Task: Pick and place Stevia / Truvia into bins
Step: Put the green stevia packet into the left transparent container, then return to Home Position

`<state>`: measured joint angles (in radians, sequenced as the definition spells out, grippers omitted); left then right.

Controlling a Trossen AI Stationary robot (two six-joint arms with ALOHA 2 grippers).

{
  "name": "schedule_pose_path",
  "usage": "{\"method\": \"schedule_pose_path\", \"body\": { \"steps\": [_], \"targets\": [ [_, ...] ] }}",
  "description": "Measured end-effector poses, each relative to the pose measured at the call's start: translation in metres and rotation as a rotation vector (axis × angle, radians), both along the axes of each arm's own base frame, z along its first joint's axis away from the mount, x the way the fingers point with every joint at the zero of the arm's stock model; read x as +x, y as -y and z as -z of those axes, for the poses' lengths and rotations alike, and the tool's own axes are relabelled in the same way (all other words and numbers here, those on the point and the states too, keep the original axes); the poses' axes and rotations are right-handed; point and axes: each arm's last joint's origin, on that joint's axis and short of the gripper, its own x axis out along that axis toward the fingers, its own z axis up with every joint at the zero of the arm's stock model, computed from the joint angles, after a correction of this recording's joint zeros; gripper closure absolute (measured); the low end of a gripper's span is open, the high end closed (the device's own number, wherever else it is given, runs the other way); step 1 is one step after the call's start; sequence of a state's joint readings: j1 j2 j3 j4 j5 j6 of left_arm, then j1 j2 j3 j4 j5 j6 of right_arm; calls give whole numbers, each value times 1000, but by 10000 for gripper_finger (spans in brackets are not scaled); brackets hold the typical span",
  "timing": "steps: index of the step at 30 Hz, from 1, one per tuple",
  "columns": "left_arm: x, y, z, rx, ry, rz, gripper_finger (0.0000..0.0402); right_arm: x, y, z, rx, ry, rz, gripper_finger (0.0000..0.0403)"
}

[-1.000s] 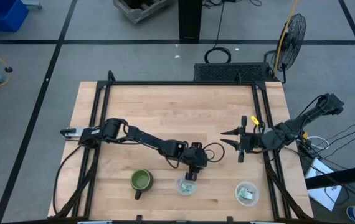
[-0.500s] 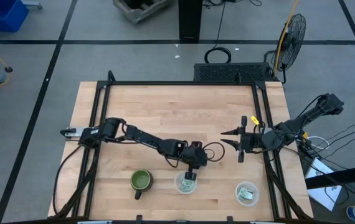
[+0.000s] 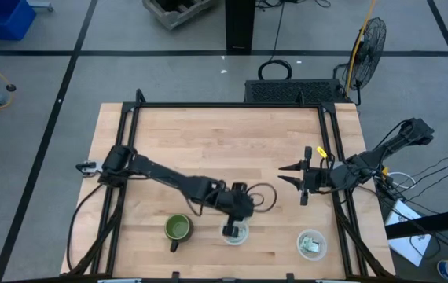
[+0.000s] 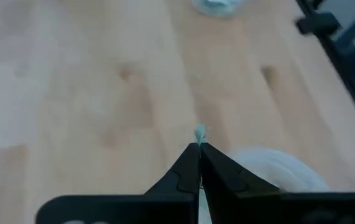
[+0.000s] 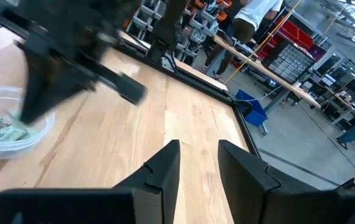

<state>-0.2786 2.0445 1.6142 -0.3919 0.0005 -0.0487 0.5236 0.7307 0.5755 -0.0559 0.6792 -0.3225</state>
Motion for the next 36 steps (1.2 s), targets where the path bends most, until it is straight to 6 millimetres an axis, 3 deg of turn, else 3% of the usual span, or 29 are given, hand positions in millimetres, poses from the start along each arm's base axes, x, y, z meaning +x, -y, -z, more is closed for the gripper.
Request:
{"method": "schedule_pose_path", "body": {
  "steps": [6,11,23,29,36],
  "targets": [
    [-17,40,7,-30,-74,31,380,0,0,0,11,1,3,298],
    [-23,55,9,31,-51,-58,382,0,0,0,32,5,7,298],
    [-21,45,8,66,-59,-86,280,1,0,-3,11,29,-1,298],
    [-28,31,-17,13,-54,-130,270,3,-2,-17,13,152,-12,298],
    [-46,17,-38,19,-128,-154,270,3,-2,-18,43,167,-8,298]
  ]
}}
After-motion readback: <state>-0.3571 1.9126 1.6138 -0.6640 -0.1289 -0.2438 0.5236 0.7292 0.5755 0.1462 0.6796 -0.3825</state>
